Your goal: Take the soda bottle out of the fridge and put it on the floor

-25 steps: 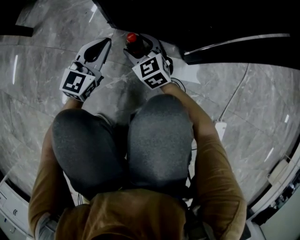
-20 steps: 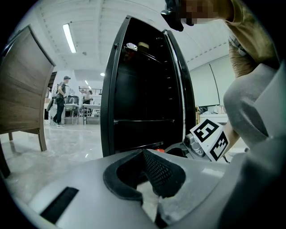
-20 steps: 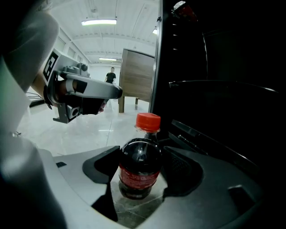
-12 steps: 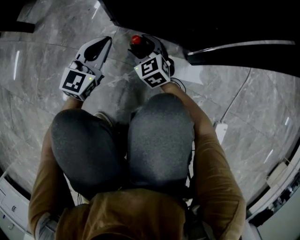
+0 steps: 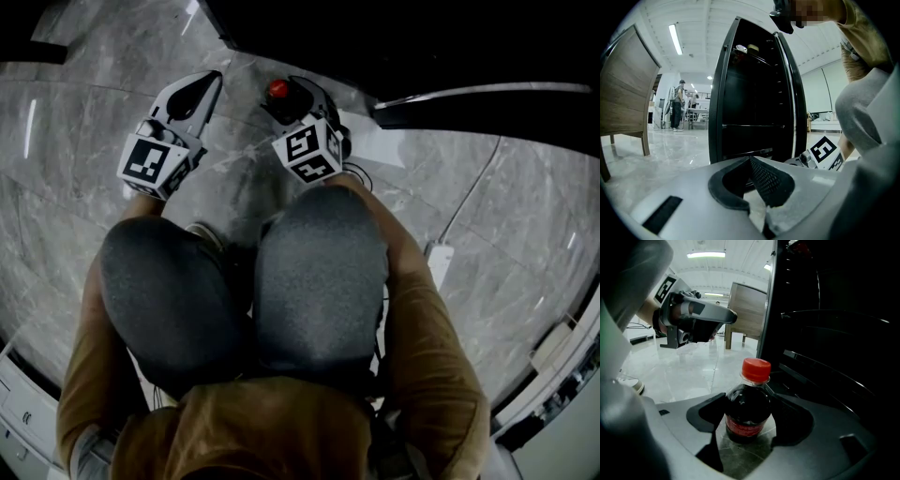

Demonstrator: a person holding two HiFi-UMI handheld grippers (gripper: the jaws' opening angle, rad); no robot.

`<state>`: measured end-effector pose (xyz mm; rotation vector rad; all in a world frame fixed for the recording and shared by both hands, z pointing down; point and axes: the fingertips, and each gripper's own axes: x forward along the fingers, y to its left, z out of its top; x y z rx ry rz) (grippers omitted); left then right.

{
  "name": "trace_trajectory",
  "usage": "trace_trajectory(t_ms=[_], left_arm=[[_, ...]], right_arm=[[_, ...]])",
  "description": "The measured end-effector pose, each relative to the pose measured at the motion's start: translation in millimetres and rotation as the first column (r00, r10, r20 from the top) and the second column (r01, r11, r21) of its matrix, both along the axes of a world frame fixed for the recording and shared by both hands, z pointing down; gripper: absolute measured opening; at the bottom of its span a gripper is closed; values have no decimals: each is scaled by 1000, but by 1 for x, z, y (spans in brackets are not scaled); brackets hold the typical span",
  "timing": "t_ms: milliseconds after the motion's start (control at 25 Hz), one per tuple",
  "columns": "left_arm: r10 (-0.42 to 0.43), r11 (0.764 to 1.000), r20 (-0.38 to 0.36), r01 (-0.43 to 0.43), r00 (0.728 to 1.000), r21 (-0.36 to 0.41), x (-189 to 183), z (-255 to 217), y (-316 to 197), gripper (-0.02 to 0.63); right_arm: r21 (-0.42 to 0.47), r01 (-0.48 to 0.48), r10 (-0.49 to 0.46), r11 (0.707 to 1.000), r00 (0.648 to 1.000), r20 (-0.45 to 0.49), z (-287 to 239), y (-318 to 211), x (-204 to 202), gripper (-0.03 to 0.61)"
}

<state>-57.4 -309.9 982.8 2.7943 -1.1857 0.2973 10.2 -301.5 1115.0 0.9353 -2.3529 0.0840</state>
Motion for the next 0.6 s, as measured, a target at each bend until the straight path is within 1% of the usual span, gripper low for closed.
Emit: trace_trajectory(t_ms=[600], left_arm=[[4, 1000, -34, -4, 999, -6, 6, 1, -1, 2]], right_arm=[[-2, 16, -16, 1000, 999, -34, 2, 7, 4, 298]])
